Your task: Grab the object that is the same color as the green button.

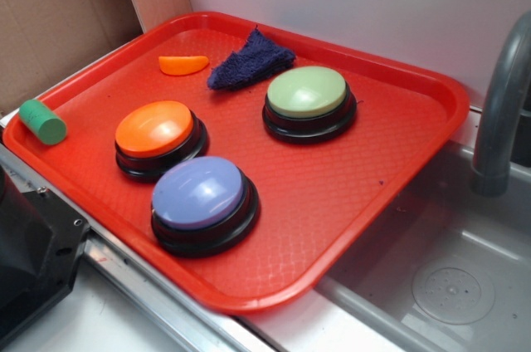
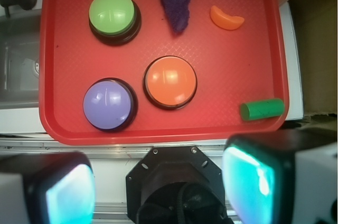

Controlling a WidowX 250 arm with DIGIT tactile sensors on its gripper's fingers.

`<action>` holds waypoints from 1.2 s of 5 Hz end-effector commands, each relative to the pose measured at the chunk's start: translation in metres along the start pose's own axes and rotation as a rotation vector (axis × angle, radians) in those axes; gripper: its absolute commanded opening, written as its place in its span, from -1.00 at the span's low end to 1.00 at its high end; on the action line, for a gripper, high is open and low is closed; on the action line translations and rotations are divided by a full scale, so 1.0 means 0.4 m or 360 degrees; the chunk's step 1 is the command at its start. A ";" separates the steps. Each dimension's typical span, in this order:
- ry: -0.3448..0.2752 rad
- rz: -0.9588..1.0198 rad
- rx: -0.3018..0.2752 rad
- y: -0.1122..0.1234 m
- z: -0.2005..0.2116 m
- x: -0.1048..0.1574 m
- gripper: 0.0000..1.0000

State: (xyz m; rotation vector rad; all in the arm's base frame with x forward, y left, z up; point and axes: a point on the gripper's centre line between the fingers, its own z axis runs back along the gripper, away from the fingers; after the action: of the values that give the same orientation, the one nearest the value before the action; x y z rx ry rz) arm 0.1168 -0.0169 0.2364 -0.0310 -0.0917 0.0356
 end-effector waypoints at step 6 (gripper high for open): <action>-0.0018 0.1789 0.0305 0.391 -0.256 0.017 1.00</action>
State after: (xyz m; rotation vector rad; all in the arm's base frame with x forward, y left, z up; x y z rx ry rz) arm 0.1426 0.1301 0.1229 0.0995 -0.0411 1.1442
